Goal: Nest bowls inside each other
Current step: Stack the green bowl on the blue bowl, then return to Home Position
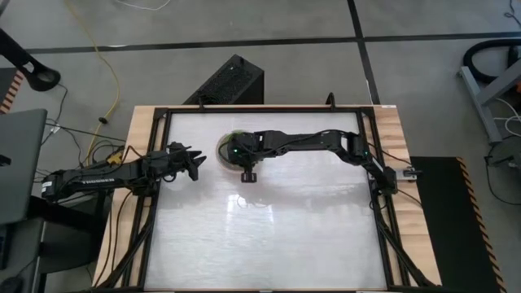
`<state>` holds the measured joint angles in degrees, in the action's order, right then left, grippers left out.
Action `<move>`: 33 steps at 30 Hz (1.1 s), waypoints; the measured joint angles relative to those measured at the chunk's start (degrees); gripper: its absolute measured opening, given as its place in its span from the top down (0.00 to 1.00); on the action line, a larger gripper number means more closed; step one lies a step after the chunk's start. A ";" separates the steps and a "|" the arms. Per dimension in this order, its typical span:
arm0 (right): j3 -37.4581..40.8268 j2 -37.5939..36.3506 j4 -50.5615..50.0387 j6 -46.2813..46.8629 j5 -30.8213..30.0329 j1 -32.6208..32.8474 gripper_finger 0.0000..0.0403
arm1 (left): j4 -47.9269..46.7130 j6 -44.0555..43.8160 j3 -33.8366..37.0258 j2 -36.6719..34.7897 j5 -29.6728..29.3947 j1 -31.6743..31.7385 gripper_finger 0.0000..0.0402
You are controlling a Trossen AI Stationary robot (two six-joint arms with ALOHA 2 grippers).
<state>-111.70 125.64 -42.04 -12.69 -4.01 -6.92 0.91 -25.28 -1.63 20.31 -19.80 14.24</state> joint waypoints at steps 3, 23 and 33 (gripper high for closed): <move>0.00 0.00 -0.45 -1.33 0.10 0.00 1.00 | 0.00 0.00 0.00 0.01 -0.01 0.00 0.61; 0.02 -0.02 -1.13 -2.26 -0.38 0.02 0.76 | -0.04 0.00 0.00 0.00 -0.06 0.00 0.61; -6.50 -0.09 -8.04 -3.25 -0.42 0.02 0.54 | -0.09 0.43 0.00 0.01 -0.07 0.00 0.61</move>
<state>-118.20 125.56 -50.09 -15.94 -4.43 -6.90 0.82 -24.85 -1.63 20.32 -19.87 14.24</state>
